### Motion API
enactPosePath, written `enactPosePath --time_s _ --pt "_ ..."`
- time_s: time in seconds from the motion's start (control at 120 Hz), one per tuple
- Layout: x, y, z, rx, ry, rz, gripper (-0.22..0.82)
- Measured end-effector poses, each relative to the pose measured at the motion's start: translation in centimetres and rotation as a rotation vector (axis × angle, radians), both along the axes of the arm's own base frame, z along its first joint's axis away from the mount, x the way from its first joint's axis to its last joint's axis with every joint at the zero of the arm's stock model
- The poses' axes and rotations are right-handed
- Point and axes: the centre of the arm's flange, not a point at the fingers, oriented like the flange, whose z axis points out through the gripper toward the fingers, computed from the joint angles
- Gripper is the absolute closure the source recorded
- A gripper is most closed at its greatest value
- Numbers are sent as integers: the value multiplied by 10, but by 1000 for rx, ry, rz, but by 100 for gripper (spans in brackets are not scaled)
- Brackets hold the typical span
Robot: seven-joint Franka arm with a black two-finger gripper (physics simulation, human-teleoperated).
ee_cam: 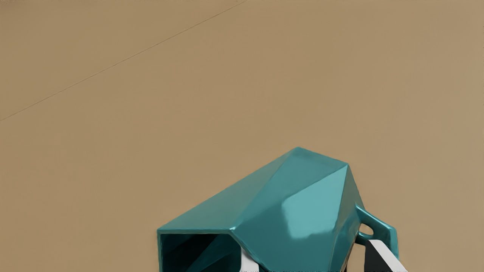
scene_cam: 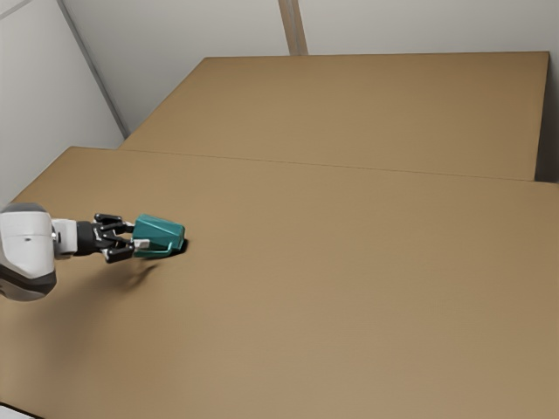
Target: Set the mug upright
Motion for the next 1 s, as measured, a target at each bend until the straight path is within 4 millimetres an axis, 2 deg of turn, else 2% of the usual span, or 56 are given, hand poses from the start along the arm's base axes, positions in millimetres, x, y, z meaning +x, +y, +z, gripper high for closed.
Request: enactPosePath --time_s 0.183,0.358,0.692,0.925,1.0 --pt "2 -3 1 5 -15 -18 62" --pt "6 -7 8 12 -35 -31 72" --pt "8 -8 26 46 -59 -28 78" --pt "15 -18 54 137 -29 -90 79" --pt "20 -26 70 199 7 -147 79"
